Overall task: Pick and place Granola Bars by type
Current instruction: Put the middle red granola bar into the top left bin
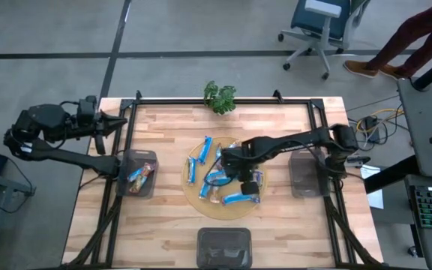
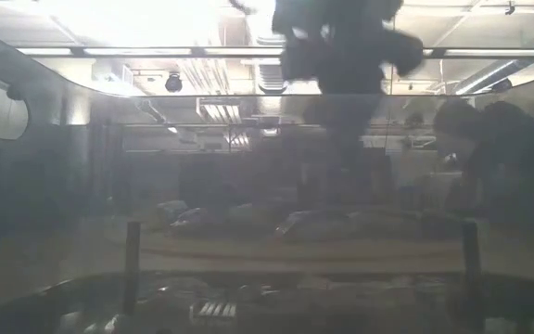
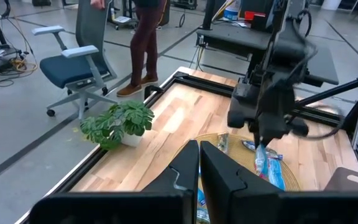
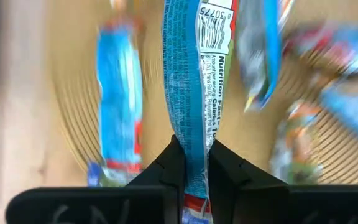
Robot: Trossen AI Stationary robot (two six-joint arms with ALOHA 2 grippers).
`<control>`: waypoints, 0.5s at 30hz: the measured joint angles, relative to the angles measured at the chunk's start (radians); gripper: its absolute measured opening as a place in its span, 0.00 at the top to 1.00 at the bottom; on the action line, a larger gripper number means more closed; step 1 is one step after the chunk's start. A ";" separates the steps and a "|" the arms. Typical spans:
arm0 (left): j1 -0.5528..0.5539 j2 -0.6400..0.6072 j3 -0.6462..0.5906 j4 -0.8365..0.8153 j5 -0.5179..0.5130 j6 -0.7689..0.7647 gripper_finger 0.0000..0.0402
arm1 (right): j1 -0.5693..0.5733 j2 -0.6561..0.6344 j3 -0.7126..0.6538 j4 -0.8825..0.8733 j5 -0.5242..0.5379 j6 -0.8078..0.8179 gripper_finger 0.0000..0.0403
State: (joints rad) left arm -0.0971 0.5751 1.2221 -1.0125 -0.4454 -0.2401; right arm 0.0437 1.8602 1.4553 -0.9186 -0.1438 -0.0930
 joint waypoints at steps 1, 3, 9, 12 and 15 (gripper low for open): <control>0.000 -0.002 0.000 -0.001 0.000 0.000 1.00 | 0.000 -0.002 0.028 0.004 -0.007 0.005 0.92; 0.000 -0.006 0.000 0.000 -0.001 0.002 1.00 | 0.000 -0.002 0.087 0.027 -0.022 0.017 0.92; 0.000 -0.014 0.000 0.000 -0.004 0.015 1.00 | 0.000 0.000 0.205 0.207 -0.026 0.060 0.92; 0.000 -0.019 0.000 -0.001 -0.006 0.016 1.00 | -0.001 0.004 0.228 0.297 -0.026 0.092 0.92; 0.000 -0.023 0.000 -0.001 -0.006 0.018 1.00 | -0.002 0.004 0.223 0.407 -0.025 0.132 0.92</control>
State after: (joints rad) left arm -0.0971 0.5521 1.2221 -1.0137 -0.4511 -0.2221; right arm 0.0414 1.8645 1.6781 -0.5112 -0.1688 0.0390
